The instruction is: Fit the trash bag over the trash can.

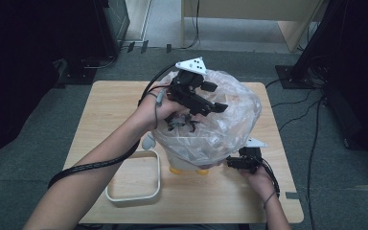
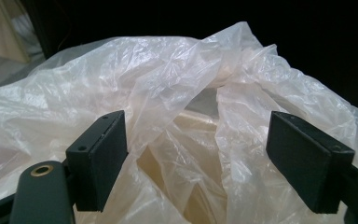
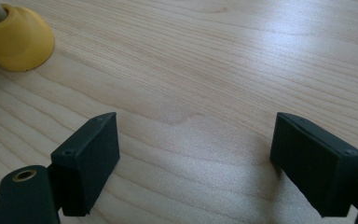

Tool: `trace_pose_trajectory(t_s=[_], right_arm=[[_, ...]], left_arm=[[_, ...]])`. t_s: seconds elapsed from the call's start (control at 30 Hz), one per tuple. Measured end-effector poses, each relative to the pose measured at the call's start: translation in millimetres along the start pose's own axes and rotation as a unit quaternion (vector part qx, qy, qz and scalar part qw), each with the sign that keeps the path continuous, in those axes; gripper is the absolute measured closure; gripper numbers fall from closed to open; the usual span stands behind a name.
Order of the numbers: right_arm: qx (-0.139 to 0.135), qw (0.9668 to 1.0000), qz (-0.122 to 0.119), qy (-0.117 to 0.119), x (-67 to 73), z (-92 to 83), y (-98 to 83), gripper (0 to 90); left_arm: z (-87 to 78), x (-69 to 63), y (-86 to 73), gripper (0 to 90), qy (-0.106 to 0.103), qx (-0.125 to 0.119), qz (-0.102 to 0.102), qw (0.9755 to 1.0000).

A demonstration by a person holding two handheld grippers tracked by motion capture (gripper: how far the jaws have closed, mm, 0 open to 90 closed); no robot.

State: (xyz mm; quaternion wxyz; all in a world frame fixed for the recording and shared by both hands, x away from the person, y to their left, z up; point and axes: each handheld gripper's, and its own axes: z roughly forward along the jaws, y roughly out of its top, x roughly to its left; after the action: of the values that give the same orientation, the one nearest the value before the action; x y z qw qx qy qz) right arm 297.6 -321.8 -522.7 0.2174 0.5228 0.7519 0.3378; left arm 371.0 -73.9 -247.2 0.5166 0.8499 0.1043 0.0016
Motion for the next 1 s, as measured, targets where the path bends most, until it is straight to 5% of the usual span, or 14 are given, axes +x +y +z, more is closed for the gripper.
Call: trace_pose_trajectory(t_s=[0.17, 0.3, 0.33, 0.4, 0.57, 0.67, 0.8, 1.0], right_arm=[[0.000, 1.0000, 0.000, 0.000, 0.0, 0.0, 0.0, 15.2], [0.000, 1.0000, 0.000, 0.000, 0.0, 0.0, 0.0, 15.2], [0.000, 1.0000, 0.000, 0.000, 0.0, 0.0, 0.0, 15.2], [0.000, 1.0000, 0.000, 0.000, 0.1, 0.0, 0.0, 15.2], [0.000, 1.0000, 0.000, 0.001, 0.1, -0.1, -0.1, 15.2], [0.000, 1.0000, 0.000, 0.001, 0.1, -0.1, -0.1, 15.2], [0.000, 1.0000, 0.000, 0.001, 0.2, -0.1, -0.1, 15.2], [0.000, 1.0000, 0.000, 0.001, 0.2, -0.1, -0.1, 15.2]], left_arm=[[4.1, 0.0, -3.2, 20.8, 0.027, 0.012, 0.006, 0.9995], [8.0, 5.1, -8.9, 20.8, 0.001, 0.023, -0.056, 0.9981], [7.9, 6.3, -8.9, 20.8, 0.003, 0.023, -0.058, 0.9980], [7.0, 7.9, -9.8, 20.8, -0.001, 0.024, -0.045, 0.9987], [6.9, 10.5, -13.0, 20.8, -0.004, 0.024, -0.055, 0.9982], [9.0, 10.5, -14.1, 20.6, 0.000, 0.037, -0.036, 0.9987], [12.0, 12.2, -16.9, 20.6, -0.006, 0.042, -0.046, 0.9981], [19.5, 10.0, -17.9, 20.7, 0.001, 0.056, -0.012, 0.9984]])
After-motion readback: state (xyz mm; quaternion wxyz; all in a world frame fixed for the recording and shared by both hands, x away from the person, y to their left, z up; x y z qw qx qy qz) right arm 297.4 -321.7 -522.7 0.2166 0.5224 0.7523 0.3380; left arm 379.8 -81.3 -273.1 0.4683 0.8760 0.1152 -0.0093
